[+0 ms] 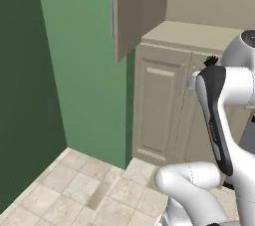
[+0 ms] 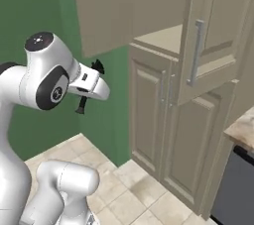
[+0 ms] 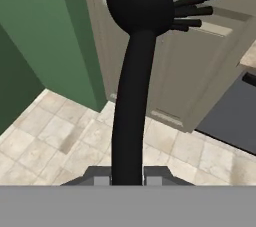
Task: Pick up the dish brush and bar soap from the sink, and place them back in the cabinet, and close the cabinet doors.
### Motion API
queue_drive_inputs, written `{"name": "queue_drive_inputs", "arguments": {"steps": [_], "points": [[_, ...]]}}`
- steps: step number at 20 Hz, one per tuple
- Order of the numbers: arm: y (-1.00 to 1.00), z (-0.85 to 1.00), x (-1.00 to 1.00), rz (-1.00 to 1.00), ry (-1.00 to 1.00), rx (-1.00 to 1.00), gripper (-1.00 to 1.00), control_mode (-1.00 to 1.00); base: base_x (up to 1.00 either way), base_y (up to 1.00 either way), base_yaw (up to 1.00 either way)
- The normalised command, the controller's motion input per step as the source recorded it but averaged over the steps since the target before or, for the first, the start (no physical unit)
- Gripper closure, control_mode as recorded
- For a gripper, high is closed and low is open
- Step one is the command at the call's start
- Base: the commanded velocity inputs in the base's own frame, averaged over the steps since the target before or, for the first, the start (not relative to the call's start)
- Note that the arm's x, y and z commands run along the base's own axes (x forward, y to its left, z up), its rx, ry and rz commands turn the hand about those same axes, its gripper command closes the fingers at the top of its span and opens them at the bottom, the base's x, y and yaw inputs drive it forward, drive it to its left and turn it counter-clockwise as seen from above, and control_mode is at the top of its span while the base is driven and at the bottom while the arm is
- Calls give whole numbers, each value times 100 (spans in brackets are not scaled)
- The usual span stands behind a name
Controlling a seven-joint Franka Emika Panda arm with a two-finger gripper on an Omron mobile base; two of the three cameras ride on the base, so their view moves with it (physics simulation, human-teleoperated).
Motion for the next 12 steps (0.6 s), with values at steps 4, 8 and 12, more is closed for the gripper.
{"name": "queue_drive_inputs", "arguments": {"steps": [4,8,12], "points": [[0,0,0,0,0,0,100,100,28,46,-32],[0,0,0,0,0,0,100,100,28,41,-33],[0,0,0,0,0,0,100,100,24,28,-32]]}}
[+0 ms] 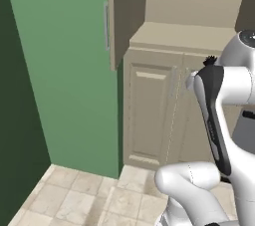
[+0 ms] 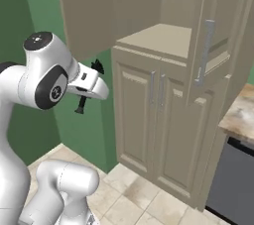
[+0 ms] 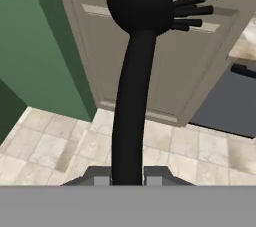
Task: Pick up the dish brush and bar soap from the sink, and place them back in the cabinet, and close the cabinet doors.
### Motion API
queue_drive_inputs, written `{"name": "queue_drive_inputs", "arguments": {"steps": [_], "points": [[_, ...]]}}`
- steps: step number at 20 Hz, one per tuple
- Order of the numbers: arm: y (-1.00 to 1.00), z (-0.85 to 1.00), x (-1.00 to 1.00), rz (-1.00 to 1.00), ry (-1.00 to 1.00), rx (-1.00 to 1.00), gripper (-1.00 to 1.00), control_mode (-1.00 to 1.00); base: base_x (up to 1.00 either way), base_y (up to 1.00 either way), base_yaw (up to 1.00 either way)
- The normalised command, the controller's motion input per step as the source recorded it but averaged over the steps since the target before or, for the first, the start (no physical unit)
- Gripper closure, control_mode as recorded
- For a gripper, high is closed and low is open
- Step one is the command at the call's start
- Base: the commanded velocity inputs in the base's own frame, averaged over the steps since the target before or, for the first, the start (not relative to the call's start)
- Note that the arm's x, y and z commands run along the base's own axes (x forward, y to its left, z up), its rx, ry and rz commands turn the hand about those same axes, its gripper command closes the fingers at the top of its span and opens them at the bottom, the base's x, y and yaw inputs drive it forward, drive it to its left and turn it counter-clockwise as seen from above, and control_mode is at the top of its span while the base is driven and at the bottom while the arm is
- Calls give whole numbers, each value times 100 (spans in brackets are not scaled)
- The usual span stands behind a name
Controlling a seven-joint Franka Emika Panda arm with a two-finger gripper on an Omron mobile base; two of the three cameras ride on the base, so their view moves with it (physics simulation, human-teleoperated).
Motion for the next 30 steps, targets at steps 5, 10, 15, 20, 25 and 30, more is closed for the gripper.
{"name": "queue_drive_inputs", "arguments": {"steps": [5,10,15,20,25,30], "points": [[0,0,0,0,0,0,100,100,21,16,-30],[0,0,0,0,0,0,100,100,22,11,-27],[0,0,0,0,0,0,100,100,17,3,-23],[0,0,0,0,0,0,100,100,26,27,-21],[0,0,0,0,0,0,100,100,40,41,-18],[0,0,0,0,0,0,100,100,42,47,-20]]}}
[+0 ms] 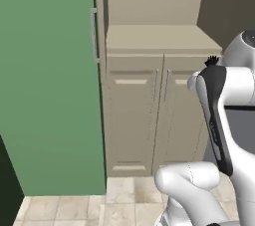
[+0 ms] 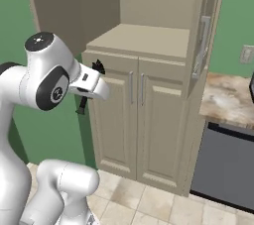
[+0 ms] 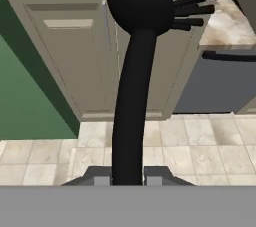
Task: Pick up the dish brush and bar soap from the sink, and place them back in the cabinet, and close the cabinet doors.
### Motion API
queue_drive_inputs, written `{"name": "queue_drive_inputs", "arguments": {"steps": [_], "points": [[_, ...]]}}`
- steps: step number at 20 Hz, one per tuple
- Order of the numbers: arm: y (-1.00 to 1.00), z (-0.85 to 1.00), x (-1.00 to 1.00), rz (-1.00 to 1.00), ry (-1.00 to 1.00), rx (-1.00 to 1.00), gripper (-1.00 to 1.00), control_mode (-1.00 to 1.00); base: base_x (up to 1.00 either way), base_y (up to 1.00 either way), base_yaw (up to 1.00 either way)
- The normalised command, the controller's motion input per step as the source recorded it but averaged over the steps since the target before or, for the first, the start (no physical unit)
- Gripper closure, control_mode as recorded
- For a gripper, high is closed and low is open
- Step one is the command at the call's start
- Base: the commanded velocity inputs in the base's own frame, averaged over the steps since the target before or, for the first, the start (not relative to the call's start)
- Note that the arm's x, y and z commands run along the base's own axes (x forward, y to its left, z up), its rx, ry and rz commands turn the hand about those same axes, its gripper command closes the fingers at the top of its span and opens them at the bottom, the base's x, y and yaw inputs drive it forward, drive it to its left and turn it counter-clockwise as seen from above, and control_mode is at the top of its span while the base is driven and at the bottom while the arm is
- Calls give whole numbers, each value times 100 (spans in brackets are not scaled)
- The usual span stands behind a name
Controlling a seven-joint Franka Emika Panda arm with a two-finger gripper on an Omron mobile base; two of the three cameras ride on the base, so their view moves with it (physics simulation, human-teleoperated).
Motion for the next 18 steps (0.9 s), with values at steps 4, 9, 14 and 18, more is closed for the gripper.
{"name": "queue_drive_inputs", "arguments": {"steps": [4,9,14,18], "points": [[0,0,0,0,0,0,100,100,33,26,-19],[0,0,0,0,0,0,100,100,18,3,-18],[0,0,0,0,0,0,100,100,13,4,-19],[0,0,0,0,0,0,100,100,27,26,-22]]}}
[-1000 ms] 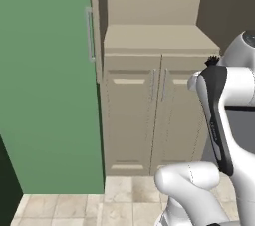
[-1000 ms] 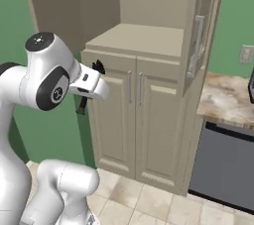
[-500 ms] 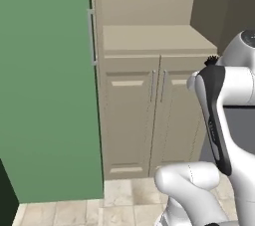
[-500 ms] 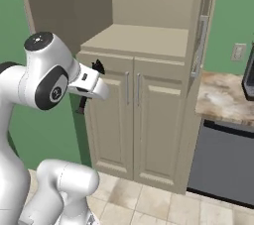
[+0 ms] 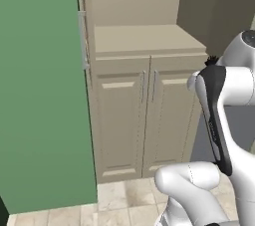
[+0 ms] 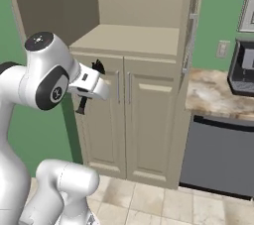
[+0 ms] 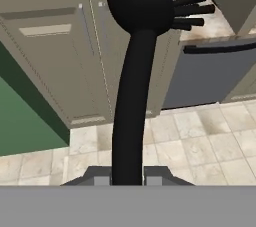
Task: Pick up the dish brush and bar soap from the sink, and place them back in the cabinet, and close the cabinet doors.
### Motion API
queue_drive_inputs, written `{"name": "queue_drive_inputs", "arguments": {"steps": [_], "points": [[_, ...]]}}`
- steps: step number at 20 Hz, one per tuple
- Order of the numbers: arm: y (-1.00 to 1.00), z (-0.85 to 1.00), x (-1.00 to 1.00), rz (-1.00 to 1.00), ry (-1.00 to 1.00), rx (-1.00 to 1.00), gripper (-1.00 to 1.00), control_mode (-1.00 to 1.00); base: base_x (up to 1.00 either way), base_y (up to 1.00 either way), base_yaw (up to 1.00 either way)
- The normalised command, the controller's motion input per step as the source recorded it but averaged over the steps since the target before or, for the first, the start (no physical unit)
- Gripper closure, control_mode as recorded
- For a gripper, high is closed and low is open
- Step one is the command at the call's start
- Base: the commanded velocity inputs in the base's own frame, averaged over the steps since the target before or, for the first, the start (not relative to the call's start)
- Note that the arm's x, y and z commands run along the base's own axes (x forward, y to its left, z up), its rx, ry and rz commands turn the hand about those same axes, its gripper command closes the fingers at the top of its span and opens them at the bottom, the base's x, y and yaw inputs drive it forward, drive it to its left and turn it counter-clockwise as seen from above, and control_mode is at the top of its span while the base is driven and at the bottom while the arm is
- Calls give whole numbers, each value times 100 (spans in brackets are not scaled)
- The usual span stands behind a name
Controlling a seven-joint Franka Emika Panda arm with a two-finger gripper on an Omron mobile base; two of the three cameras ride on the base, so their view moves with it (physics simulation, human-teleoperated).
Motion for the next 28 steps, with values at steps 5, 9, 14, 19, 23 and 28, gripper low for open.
{"name": "queue_drive_inputs", "arguments": {"steps": [5,9,14,19,23,28], "points": [[0,0,0,0,0,0,100,100,24,20,-20],[0,0,0,0,0,0,100,100,22,22,-19],[0,0,0,0,0,0,100,100,21,29,-13],[0,0,0,0,0,0,100,100,32,37,-6],[0,0,0,0,0,0,100,100,38,42,-1],[0,0,0,0,0,0,100,100,38,37,0]]}}
